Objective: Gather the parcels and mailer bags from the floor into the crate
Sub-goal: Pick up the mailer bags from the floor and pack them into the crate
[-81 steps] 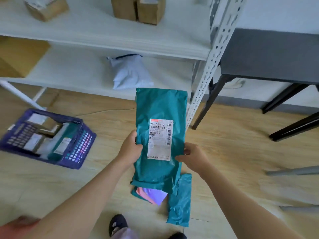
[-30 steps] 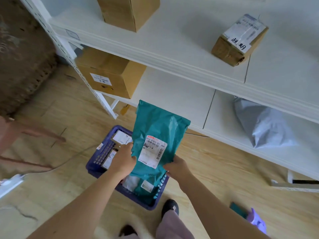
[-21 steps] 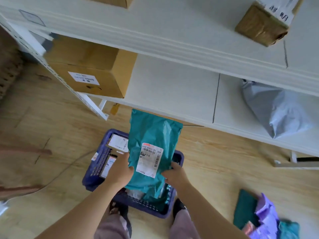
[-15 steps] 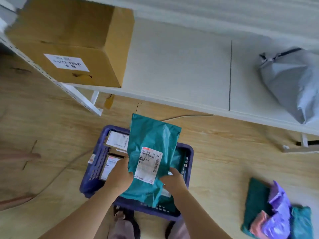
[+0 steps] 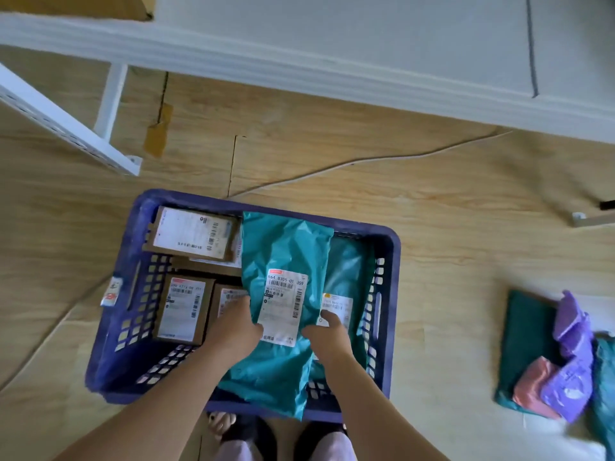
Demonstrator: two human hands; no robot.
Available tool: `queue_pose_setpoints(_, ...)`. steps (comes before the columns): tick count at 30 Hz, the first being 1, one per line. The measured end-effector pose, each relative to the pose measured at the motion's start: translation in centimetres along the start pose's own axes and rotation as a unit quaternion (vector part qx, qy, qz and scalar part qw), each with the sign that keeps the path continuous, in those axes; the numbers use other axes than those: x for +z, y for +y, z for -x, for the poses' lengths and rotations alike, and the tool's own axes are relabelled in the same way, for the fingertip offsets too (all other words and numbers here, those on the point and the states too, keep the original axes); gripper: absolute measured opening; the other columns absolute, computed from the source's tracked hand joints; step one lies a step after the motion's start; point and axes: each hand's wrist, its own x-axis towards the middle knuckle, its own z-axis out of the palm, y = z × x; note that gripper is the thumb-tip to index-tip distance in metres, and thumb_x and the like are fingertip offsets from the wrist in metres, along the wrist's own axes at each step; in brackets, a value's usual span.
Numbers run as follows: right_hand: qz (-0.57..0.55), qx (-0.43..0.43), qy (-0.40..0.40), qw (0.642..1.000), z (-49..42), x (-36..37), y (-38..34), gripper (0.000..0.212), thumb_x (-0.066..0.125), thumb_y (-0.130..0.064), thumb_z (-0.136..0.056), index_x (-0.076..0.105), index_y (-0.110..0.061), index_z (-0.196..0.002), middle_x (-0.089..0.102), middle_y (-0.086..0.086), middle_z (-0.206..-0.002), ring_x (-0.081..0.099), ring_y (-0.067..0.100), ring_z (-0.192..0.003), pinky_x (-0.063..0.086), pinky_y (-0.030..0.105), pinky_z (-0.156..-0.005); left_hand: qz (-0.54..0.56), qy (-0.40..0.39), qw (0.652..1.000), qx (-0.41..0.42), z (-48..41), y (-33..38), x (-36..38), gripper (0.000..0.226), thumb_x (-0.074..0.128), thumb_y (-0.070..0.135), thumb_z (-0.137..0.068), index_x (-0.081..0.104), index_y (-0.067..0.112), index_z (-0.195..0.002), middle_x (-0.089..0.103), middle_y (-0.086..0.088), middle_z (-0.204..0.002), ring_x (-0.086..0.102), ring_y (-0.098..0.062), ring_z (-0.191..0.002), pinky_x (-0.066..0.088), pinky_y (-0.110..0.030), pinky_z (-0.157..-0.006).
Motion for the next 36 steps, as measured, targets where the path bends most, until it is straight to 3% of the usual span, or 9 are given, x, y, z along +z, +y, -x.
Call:
queue_pose_setpoints(5, 0.052, 0.012, 0.021, 0.998, -3.1, 0.6, 0.3, 0.054, 0.046, -0.007, -0.087, 0.035, -0.012, -0.140, 0.053, 0.000, -0.086, 0.045, 0.009, -0.060, 0.037, 0.020, -0.049, -0.026, -0.011, 1.000, -0.005, -3.2, -1.4, 2.2, 0.034, 0.054, 0.022, -0.082, 0.049, 0.019, -0.116, 0.059, -0.002, -0.115, 0.061, -0.022, -0.096, 0.053, -0.039, -0.083)
queue_pose_setpoints(10, 0.179, 0.019, 0.064, 0.982, -4.2, 1.2, 0.6, 0.047, 0.044, -0.005, -0.088, 0.038, -0.003, -0.135, 0.051, 0.001, -0.084, 0.047, 0.008, -0.062, 0.033, 0.016, -0.045, -0.071, -0.046, 0.996, -0.026, -4.3, -2.1, 3.0, 0.033, 0.055, 0.028, -0.086, 0.049, 0.015, -0.116, 0.058, -0.005, -0.111, 0.060, -0.021, -0.092, 0.050, -0.032, -0.077)
queue_pose_setpoints(12, 0.264, -0.071, 0.142, 0.951, -4.4, 1.4, 1.0, 0.069, 0.046, -0.004, -0.087, 0.015, -0.012, -0.148, 0.047, 0.010, -0.129, 0.055, 0.019, -0.103, 0.046, 0.019, -0.066, -0.064, -0.062, 0.996, -0.022, -4.9, -1.8, 3.2, 0.036, 0.054, 0.026, -0.087, 0.046, 0.015, -0.120, 0.057, -0.006, -0.116, 0.060, -0.022, -0.095, 0.050, -0.032, -0.077)
queue_pose_setpoints(13, 0.331, -0.144, 0.169, 0.917, -4.4, 1.4, 0.9, 0.079, 0.047, -0.004, -0.087, 0.003, -0.020, -0.150, 0.026, 0.010, -0.150, 0.040, 0.024, -0.129, 0.048, 0.025, -0.086, -0.056, -0.068, 0.996, -0.021, -5.2, -1.7, 3.3, 0.038, 0.053, 0.025, -0.087, 0.046, 0.015, -0.122, 0.057, -0.006, -0.117, 0.060, -0.023, -0.097, 0.051, -0.034, -0.080)
queue_pose_setpoints(15, 0.452, -0.267, 0.152, 0.837, -5.0, 1.6, 0.6, 0.088, 0.050, -0.010, -0.089, -0.011, -0.028, -0.149, -0.014, 0.007, -0.158, 0.002, 0.028, -0.146, 0.022, 0.039, -0.117, -0.051, -0.071, 0.996, -0.023, -5.8, -1.6, 3.7, 0.041, 0.053, 0.023, -0.086, 0.045, 0.015, -0.126, 0.058, -0.005, -0.118, 0.060, -0.023, -0.101, 0.051, -0.035, -0.086)
queue_pose_setpoints(18, 0.569, -0.283, 0.101, 0.766, -6.5, 1.7, 0.1, 0.104, 0.063, -0.032, -0.087, -0.023, -0.025, -0.146, -0.040, 0.010, -0.147, -0.022, 0.031, -0.143, -0.004, 0.047, -0.117, -0.070, -0.048, 0.996, -0.031, -5.8, -1.4, 4.1, 0.052, 0.058, 0.022, -0.084, 0.040, 0.012, -0.132, 0.056, -0.006, -0.118, 0.060, -0.022, -0.103, 0.051, -0.035, -0.088)
queue_pose_setpoints(24, 0.623, -0.236, 0.098, 0.739, -10.4, 1.8, 0.8, 0.125, 0.068, -0.051, -0.077, -0.040, -0.018, -0.131, -0.045, 0.014, -0.142, -0.028, 0.033, -0.140, -0.007, 0.053, -0.115, -0.254, -0.021, 0.967, -0.017, -5.0, -2.0, 4.8, 0.127, 0.078, 0.045, -0.068, -0.015, 0.008, -0.148, 0.027, -0.011, -0.144, 0.046, -0.024, -0.123, 0.047, -0.034, -0.096)
queue_pose_setpoints(31, 0.631, -0.284, 0.107, 0.714, -10.7, 2.3, 1.5, 0.122, 0.064, -0.055, -0.079, -0.038, -0.025, -0.138, -0.042, 0.018, -0.144, -0.026, 0.037, -0.140, -0.008, 0.055, -0.114, -0.278, -0.050, 0.957, -0.063, -4.4, -3.5, 6.9, 0.135, 0.070, 0.062, -0.066, -0.024, 0.010, -0.146, 0.044, -0.007, -0.128, 0.057, -0.019, -0.106, 0.050, -0.029, -0.082)
queue_pose_setpoints(36, 0.648, -0.298, 0.081, 0.696, -9.5, 2.2, 3.8, 0.127, 0.063, -0.064, -0.074, -0.042, -0.029, -0.135, -0.051, 0.018, -0.138, -0.035, 0.037, -0.135, -0.009, 0.059, -0.112, -0.269, -0.042, 0.960, -0.067, -4.5, -3.0, 7.0, 0.134, 0.071, 0.059, -0.068, -0.025, 0.007, -0.145, 0.042, -0.007, -0.131, 0.054, -0.020, -0.112, 0.051, -0.032, -0.085)
